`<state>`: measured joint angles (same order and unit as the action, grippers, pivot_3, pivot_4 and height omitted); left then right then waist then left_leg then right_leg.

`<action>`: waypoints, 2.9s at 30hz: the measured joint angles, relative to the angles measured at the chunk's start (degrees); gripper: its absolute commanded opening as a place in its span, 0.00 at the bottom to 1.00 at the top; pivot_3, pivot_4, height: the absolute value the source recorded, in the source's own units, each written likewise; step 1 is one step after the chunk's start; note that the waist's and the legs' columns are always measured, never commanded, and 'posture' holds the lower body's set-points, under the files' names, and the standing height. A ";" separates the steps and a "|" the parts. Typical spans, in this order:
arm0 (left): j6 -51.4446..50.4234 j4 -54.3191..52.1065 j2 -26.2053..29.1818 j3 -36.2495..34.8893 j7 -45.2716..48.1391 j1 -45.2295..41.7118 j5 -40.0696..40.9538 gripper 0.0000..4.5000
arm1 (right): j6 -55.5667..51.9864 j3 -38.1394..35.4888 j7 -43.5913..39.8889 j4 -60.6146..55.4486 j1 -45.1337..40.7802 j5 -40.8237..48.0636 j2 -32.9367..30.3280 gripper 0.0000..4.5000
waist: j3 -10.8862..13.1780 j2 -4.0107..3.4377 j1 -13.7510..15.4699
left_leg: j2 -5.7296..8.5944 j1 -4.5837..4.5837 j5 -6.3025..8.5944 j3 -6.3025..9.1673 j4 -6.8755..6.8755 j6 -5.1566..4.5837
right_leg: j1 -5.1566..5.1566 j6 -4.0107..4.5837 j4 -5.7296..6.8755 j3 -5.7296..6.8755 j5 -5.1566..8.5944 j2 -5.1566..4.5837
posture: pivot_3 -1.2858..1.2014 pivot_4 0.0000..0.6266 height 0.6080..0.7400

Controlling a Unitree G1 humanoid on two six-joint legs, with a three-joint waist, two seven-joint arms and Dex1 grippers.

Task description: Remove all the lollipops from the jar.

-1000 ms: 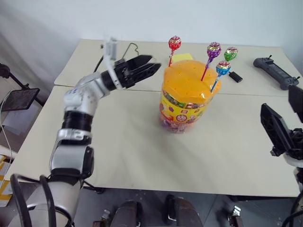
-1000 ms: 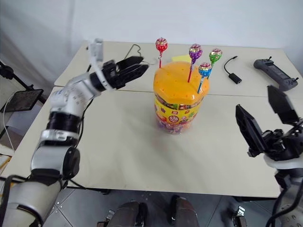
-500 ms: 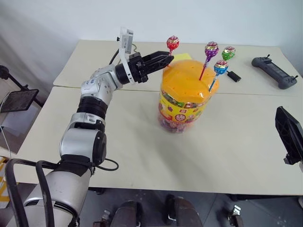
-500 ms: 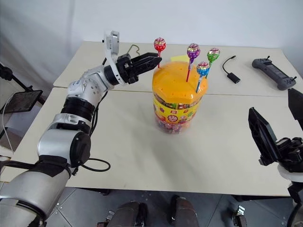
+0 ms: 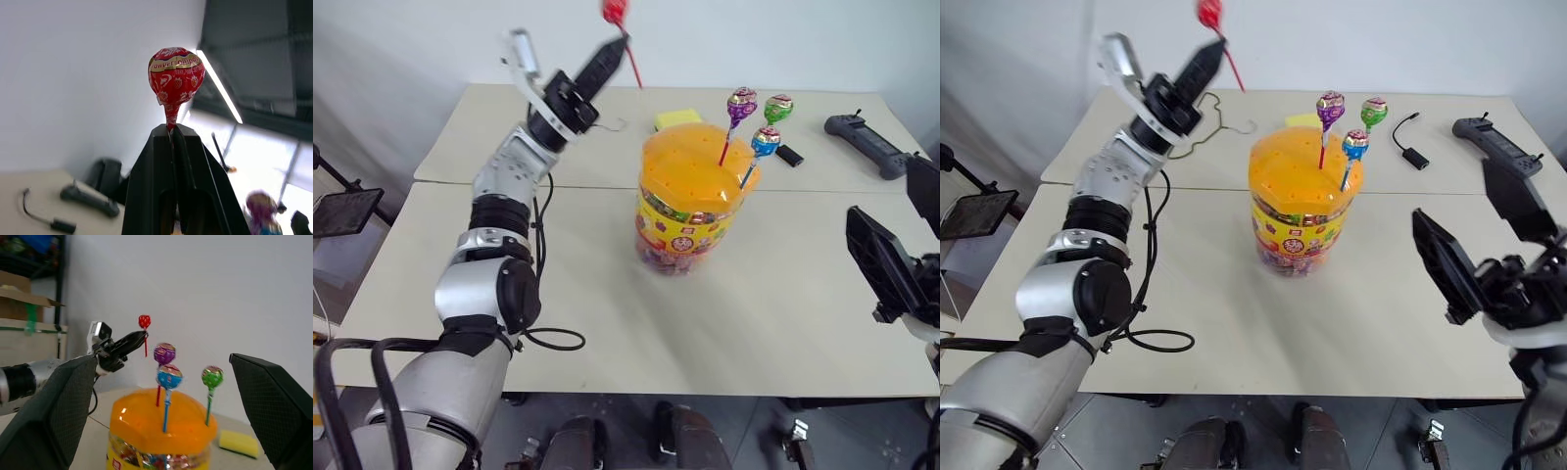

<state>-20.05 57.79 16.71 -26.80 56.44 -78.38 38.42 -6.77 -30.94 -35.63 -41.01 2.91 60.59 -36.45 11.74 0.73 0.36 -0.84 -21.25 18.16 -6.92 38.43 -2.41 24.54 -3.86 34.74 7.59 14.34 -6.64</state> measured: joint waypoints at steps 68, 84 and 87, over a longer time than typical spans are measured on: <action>-22.04 -63.91 14.49 5.47 2.31 48.43 24.48 0.83 | -14.41 15.03 -8.55 21.85 -25.15 -16.53 0.46 0.01 | 0.01 -0.05 0.34 | -0.01 -0.29 0.52 -0.20 0.65 -0.17 | 0.08 -0.32 0.11 -0.08 -0.20 -0.46 | 0.52 0.24 1.00; -12.51 -68.10 18.54 15.95 11.06 47.42 12.25 0.83 | -24.48 -3.07 -11.53 34.25 -15.79 -8.72 -17.54 0.01 | 0.01 -0.06 1.10 | 0.02 -0.43 0.65 -0.24 0.63 -0.38 | 0.00 -0.33 -0.37 -0.04 -0.21 -0.44 | 0.52 0.24 1.00; -11.34 -68.48 19.87 17.79 13.55 47.36 10.53 0.83 | -21.63 0.94 -15.74 40.31 -7.78 -19.95 -23.70 0.01 | 0.00 -0.06 0.97 | 0.01 -0.42 0.64 -0.35 0.63 -0.41 | 0.00 -0.33 -0.40 -0.07 -0.21 -0.33 | 0.52 0.24 1.00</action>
<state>-31.40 -10.69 36.57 -9.01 70.00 -31.02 48.95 -28.40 -30.00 -51.37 -0.70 -4.87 40.64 -60.15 11.74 0.67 1.33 -0.83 -21.67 18.80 -7.26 39.06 -2.82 24.55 -4.20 34.34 7.52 14.13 -6.97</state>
